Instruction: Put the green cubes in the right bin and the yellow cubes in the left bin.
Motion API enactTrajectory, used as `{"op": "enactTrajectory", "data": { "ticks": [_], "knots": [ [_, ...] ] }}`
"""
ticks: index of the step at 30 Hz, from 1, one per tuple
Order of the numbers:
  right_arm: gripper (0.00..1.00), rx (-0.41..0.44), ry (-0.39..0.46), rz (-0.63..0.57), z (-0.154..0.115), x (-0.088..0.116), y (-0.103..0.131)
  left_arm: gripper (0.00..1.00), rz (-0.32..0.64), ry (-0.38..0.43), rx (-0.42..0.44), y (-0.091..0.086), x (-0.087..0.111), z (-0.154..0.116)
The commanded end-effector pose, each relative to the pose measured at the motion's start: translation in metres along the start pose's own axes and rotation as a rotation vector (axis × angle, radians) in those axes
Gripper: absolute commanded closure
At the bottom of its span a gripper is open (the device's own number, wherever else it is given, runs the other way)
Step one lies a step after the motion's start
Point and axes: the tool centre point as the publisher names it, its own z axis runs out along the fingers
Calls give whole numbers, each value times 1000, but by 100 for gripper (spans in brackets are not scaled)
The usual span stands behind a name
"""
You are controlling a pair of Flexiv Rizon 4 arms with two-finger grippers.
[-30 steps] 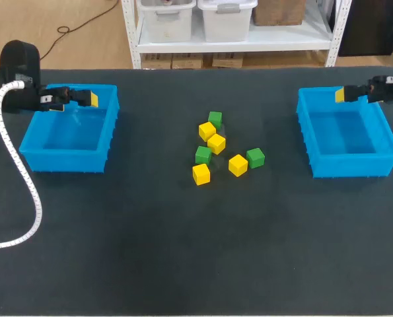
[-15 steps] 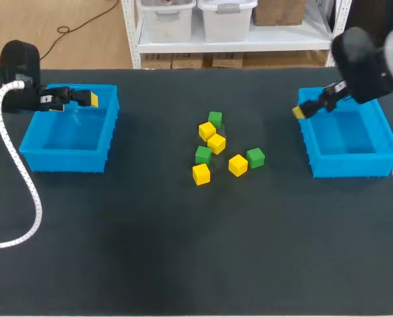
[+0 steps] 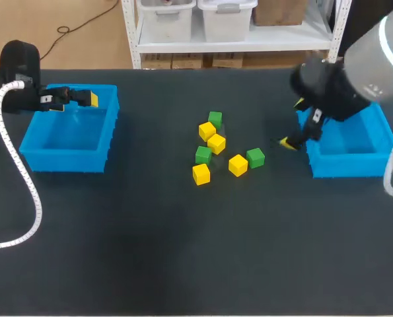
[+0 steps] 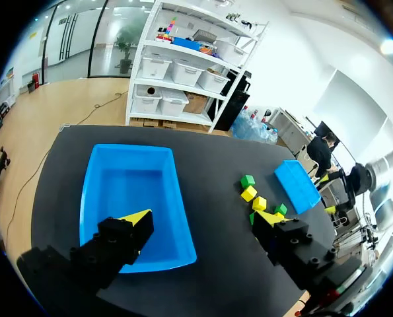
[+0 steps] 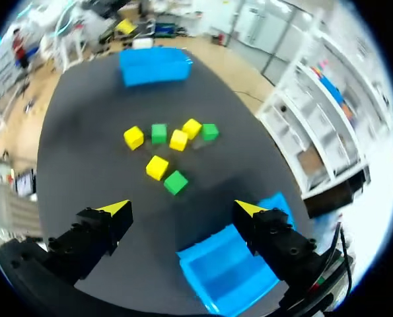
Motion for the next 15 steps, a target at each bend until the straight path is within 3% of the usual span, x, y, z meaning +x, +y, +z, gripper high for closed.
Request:
{"op": "enactTrajectory", "data": {
  "ticks": [1,15],
  "knots": [
    [0,-65,160,-417,22,-10,-1,0,2,-7,11,2,1,0],
    [0,-56,257,-490,83,-17,2,0,2,-7,11,2,1,0]
  ]
}}
